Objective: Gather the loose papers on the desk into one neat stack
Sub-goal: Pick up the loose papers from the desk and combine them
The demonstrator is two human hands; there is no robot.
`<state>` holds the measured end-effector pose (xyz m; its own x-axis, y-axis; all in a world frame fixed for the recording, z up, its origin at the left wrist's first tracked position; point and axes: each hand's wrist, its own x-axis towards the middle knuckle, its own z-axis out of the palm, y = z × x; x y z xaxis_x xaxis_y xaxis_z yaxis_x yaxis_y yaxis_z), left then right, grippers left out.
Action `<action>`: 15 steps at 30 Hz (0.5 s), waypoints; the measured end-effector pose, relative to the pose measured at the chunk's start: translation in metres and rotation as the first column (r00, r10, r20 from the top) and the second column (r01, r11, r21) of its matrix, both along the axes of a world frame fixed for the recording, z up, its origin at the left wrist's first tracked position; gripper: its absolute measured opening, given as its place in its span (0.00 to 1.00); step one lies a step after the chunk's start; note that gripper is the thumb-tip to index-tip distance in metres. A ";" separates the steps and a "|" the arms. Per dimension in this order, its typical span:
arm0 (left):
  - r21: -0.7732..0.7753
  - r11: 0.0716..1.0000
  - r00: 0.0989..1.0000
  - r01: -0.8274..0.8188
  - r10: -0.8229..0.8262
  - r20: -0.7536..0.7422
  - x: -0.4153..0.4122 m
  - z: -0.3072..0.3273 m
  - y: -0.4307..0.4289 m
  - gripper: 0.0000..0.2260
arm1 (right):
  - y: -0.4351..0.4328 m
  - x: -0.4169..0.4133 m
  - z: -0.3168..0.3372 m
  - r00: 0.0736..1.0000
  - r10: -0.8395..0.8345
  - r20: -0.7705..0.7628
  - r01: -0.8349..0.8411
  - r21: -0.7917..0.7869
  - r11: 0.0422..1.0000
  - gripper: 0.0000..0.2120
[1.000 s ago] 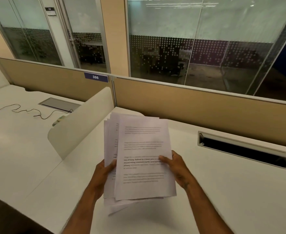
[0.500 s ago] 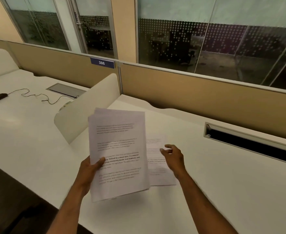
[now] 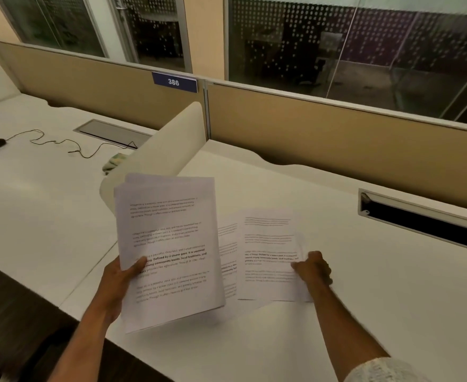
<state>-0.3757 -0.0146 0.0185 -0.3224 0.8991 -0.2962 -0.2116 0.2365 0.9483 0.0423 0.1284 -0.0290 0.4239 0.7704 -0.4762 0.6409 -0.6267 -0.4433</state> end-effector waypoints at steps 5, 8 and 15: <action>-0.004 1.000 1.000 0.017 -0.017 0.010 -0.017 -0.001 0.007 0.14 | 0.010 0.007 0.009 0.959 -0.048 -0.280 0.088 0.132 0.987 0.17; 0.003 1.000 1.000 0.018 -0.018 0.005 -0.026 0.000 0.010 0.16 | 0.013 0.005 0.025 0.863 -0.009 -0.505 0.151 0.240 0.959 0.12; 0.006 1.000 1.000 0.005 -0.005 0.004 -0.041 -0.001 0.016 0.15 | -0.010 -0.048 0.012 0.934 0.155 -0.323 -0.091 0.203 0.975 0.15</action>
